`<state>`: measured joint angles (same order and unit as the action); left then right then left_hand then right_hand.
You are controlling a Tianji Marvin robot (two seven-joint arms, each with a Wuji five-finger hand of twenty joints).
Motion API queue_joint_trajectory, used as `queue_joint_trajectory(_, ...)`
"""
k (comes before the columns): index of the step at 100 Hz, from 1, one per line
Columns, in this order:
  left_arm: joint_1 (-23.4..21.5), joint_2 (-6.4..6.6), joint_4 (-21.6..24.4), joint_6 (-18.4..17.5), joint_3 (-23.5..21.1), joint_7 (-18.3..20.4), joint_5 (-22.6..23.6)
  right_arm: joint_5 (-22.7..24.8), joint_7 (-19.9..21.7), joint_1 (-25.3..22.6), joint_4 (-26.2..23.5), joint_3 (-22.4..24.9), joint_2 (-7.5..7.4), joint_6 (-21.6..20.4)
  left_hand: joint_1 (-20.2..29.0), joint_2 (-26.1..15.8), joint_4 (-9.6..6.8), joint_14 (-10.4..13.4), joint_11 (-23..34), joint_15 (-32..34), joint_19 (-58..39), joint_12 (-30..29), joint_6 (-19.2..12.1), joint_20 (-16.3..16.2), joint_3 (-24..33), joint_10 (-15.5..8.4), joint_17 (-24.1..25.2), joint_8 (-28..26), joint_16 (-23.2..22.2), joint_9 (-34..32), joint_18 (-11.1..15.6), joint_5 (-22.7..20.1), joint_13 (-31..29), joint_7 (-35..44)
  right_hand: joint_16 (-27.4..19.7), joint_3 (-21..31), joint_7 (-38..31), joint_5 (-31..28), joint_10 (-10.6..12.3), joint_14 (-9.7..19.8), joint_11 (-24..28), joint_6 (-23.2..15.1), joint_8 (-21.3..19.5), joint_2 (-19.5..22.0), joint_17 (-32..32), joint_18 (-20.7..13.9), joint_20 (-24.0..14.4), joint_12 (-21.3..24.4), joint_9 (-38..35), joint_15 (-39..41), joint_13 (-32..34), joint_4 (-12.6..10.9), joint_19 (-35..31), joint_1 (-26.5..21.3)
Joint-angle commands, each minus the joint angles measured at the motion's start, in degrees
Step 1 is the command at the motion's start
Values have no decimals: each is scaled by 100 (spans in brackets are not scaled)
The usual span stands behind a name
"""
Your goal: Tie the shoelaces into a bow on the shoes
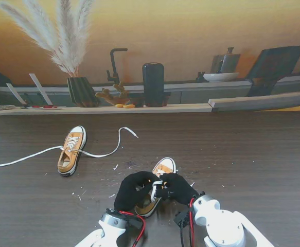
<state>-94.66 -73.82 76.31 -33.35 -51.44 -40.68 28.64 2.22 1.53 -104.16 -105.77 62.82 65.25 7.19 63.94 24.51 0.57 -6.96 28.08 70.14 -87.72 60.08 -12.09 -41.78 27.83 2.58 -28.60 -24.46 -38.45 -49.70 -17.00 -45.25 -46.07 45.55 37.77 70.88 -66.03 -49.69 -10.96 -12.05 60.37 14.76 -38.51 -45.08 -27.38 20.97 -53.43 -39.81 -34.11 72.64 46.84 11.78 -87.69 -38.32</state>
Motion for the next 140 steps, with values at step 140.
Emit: queue_joint_trajectory(140,-243,250,29,117,-174,67,739,-529,480,92,-177,83,-13,196,-1474,378,252,156,696,-502,382,-1660,-145,-597,-276,-162,448,-1300,-416,1170,286,881,568,872,66,337,121,-5,-91,-63,-118,-606,-356,-163,116,41,-59,-64,-30,-91,41,-173,13,-115)
